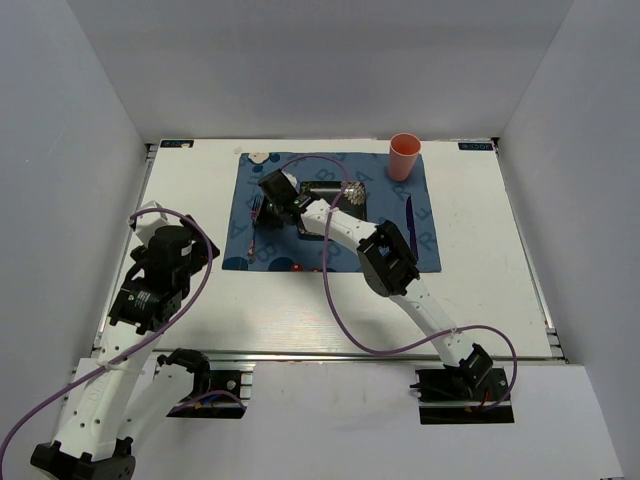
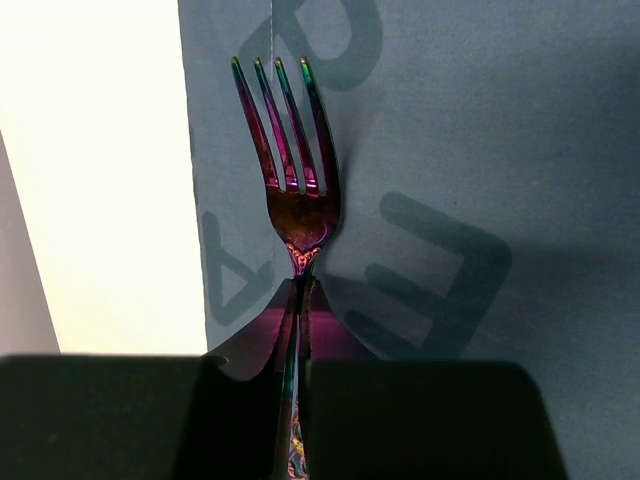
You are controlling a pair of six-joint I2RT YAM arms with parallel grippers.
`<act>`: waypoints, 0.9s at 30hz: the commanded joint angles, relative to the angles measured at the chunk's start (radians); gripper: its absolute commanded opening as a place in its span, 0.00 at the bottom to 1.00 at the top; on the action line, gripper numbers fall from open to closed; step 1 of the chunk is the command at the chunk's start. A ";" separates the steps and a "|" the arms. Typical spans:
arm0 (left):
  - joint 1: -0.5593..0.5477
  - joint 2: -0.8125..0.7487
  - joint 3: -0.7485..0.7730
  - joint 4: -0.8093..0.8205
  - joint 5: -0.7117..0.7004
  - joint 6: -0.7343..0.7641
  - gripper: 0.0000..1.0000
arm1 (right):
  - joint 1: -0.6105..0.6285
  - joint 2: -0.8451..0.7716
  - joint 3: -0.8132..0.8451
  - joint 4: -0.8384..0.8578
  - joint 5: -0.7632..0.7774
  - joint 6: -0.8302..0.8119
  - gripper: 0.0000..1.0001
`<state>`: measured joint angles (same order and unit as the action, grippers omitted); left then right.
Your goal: Set the dinner table for one person
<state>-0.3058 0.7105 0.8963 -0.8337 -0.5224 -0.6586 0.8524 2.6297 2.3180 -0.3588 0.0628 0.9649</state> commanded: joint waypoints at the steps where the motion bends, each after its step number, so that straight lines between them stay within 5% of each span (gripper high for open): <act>1: 0.004 -0.009 0.004 0.015 0.009 0.011 0.98 | -0.003 0.021 0.040 0.040 -0.006 0.008 0.00; 20: 0.004 -0.016 0.003 0.016 0.009 0.016 0.98 | -0.001 0.038 0.038 0.067 -0.029 0.034 0.08; 27: 0.004 -0.016 0.003 0.016 0.009 0.017 0.98 | -0.006 0.035 0.038 0.064 -0.035 0.028 0.23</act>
<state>-0.3058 0.7048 0.8963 -0.8303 -0.5148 -0.6510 0.8520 2.6553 2.3192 -0.3115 0.0326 0.9951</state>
